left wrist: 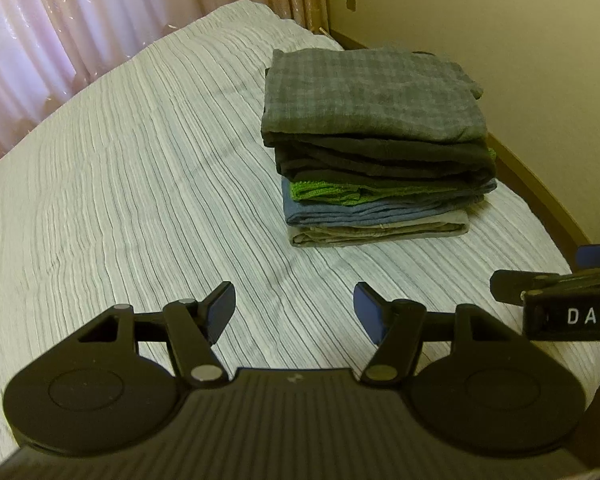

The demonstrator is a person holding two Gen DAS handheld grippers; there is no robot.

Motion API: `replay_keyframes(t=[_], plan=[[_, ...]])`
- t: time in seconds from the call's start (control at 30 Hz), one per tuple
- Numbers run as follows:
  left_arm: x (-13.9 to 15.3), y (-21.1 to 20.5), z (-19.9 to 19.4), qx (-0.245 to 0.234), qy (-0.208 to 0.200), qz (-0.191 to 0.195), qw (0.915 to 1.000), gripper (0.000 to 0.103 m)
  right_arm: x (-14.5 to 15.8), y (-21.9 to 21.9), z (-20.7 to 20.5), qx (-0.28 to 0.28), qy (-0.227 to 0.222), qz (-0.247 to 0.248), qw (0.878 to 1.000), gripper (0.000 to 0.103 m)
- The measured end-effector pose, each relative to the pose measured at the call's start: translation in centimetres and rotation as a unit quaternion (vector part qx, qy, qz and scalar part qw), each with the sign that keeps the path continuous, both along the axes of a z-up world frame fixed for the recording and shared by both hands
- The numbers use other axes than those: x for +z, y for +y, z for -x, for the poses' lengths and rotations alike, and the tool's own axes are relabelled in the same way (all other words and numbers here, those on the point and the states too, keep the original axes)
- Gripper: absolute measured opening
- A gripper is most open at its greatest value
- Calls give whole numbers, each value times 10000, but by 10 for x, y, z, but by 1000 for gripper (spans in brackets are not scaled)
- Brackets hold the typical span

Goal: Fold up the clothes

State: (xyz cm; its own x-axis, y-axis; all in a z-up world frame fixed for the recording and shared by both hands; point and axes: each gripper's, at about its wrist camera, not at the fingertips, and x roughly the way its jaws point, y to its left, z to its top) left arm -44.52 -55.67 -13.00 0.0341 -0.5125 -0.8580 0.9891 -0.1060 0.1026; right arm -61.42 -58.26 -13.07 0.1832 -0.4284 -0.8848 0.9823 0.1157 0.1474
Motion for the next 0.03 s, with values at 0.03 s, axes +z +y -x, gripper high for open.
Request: replay_keyframes(t=[0.03], plan=[[1, 1, 0, -10, 24, 12, 10000, 62, 1, 1, 0, -3, -2, 18, 10000, 103]])
